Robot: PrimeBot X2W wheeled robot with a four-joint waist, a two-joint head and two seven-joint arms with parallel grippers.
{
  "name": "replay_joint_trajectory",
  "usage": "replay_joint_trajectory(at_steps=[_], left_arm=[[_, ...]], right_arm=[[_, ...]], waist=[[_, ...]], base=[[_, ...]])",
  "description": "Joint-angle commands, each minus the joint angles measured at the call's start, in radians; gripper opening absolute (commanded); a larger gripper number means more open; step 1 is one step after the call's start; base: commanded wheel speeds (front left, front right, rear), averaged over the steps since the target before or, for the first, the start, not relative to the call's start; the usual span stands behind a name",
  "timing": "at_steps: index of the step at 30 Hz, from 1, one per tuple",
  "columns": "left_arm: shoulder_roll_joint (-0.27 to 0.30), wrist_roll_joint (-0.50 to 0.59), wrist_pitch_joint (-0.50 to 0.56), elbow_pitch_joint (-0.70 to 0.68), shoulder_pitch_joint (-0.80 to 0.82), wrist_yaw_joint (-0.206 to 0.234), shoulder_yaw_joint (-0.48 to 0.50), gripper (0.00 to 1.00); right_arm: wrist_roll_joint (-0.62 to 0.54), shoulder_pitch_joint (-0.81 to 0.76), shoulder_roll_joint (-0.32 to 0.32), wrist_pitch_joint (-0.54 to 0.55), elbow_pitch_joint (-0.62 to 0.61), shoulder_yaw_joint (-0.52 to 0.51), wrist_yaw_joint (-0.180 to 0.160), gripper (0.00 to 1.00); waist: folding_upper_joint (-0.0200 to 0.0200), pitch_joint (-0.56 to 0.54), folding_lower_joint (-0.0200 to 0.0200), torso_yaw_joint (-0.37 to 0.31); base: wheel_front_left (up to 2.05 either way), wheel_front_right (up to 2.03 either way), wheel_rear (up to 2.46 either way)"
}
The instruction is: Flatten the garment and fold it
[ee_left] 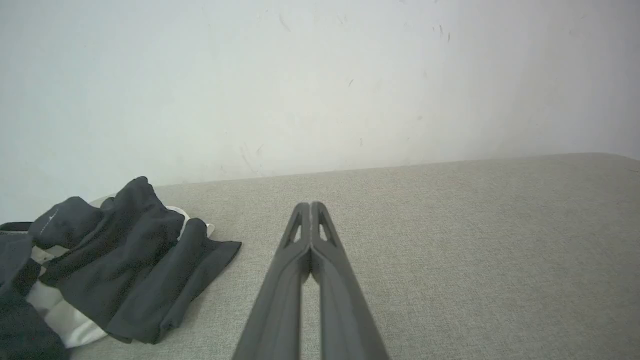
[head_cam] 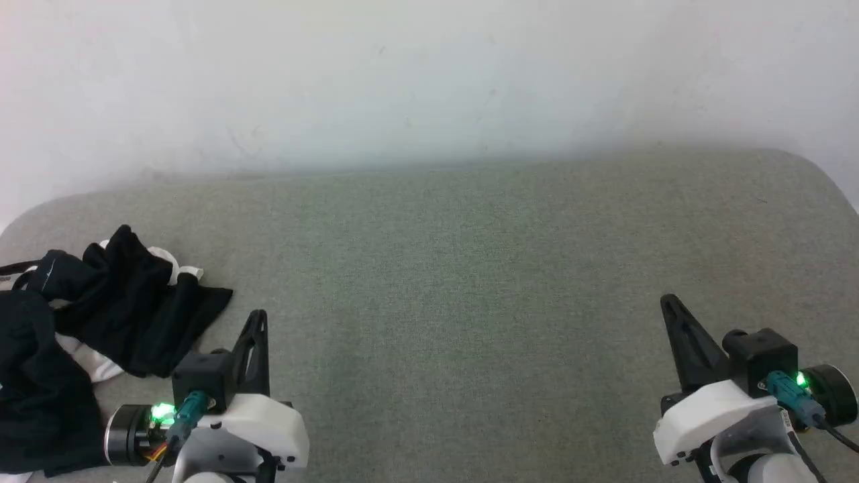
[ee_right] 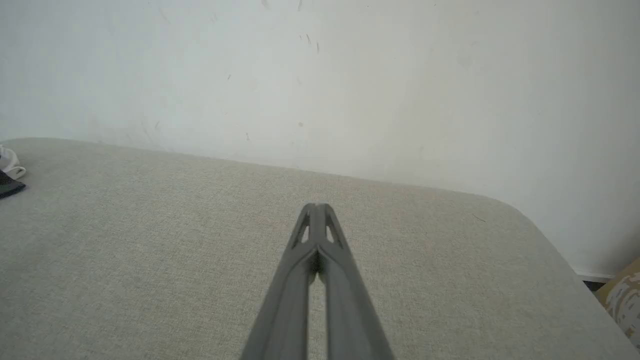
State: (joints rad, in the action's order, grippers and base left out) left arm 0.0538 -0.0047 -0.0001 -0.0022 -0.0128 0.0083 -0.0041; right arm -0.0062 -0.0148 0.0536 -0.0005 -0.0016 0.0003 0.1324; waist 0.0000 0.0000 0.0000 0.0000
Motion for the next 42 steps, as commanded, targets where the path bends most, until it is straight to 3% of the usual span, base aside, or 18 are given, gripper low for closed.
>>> replay_joint_trajectory(at_steps=[1,29,30,42], left_arm=[[-0.004,0.005,0.000,0.002,0.013,-0.008,0.004,0.00],[-0.004,0.005,0.000,0.002,0.013,-0.008,0.004,0.00],[0.000,0.000,0.000,0.000,0.000,0.000,0.000,1.00],[0.000,-0.008,-0.012,-0.013,-0.010,0.002,-0.003,1.00]], right_arm=[[0.006,0.015,-0.003,0.000,0.002,0.000,-0.002,0.00],[0.006,0.015,-0.003,0.000,0.002,0.000,-0.002,0.00],[0.000,0.000,0.000,0.000,0.000,0.000,0.000,1.00],[0.012,-0.009,0.000,-0.015,-0.003,-0.017,0.000,1.00]], waist=[[0.0000,0.000,0.0000,0.000],[0.0000,0.000,0.0000,0.000],[0.0000,0.000,0.0000,0.000],[0.0000,0.000,0.0000,0.001]], base=[[0.00,0.00,0.00],[0.00,0.00,0.00],[0.00,0.00,0.00],[0.00,0.00,0.00]])
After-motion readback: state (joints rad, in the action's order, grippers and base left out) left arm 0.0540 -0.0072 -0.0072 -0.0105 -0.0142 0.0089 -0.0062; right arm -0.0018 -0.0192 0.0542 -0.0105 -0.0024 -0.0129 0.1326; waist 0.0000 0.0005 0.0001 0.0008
